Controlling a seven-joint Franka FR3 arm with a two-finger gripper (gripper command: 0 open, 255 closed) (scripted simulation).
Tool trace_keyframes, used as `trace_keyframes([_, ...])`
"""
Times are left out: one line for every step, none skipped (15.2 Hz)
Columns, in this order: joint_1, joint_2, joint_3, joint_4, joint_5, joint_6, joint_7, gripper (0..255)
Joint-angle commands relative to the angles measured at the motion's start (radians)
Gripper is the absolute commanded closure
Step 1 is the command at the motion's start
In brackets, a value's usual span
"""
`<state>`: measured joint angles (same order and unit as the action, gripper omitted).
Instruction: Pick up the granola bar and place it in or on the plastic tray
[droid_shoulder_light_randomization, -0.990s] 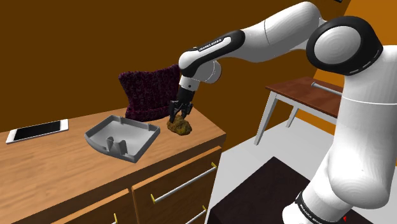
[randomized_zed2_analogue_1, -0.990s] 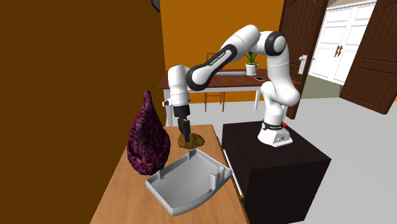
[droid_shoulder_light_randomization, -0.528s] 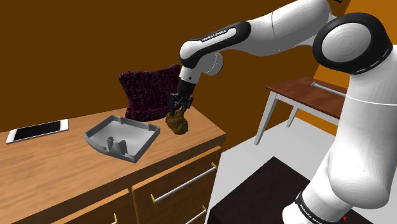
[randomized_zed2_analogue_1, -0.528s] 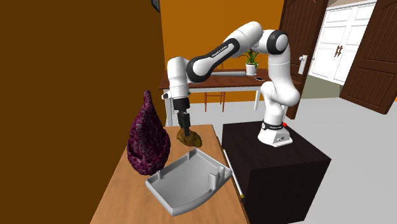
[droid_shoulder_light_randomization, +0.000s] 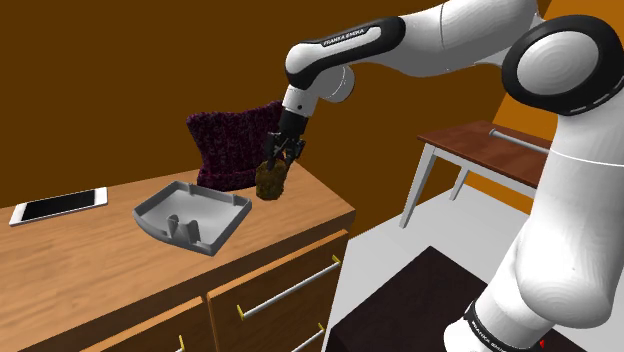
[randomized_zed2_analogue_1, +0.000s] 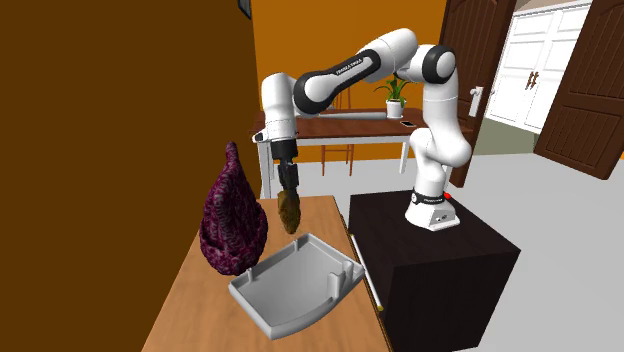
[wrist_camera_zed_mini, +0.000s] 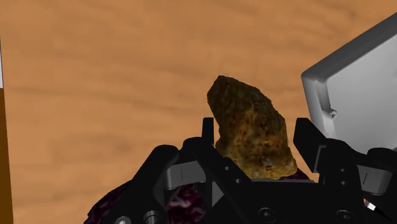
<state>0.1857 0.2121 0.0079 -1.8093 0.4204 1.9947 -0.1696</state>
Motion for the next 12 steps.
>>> trace_keyframes([-0.001, -0.009, -0.001, 0.014, -0.004, -0.022, 0.008, 255])
trace_keyframes([-0.002, -0.013, -0.002, 0.022, -0.006, -0.033, 0.013, 255])
trace_keyframes([-0.002, -0.016, -0.002, 0.031, -0.008, -0.045, 0.017, 255])
trace_keyframes([-0.002, -0.019, -0.003, 0.040, -0.009, -0.056, 0.022, 255])
trace_keyframes([-0.003, -0.022, -0.003, 0.049, -0.011, -0.068, 0.026, 255])
trace_keyframes([-0.003, -0.025, -0.003, 0.059, -0.013, -0.079, 0.031, 255])
trace_keyframes([-0.003, -0.028, -0.004, 0.068, -0.015, -0.091, 0.035, 255])
trace_keyframes([-0.004, -0.030, -0.004, 0.078, -0.016, -0.102, 0.040, 255])
trace_keyframes([-0.004, -0.032, -0.004, 0.088, -0.018, -0.114, 0.044, 255])
trace_keyframes([-0.004, -0.034, -0.005, 0.099, -0.019, -0.126, 0.048, 255])
trace_keyframes([-0.005, -0.036, -0.005, 0.110, -0.021, -0.138, 0.053, 255])
trace_keyframes([-0.005, -0.038, -0.005, 0.121, -0.022, -0.149, 0.057, 255])
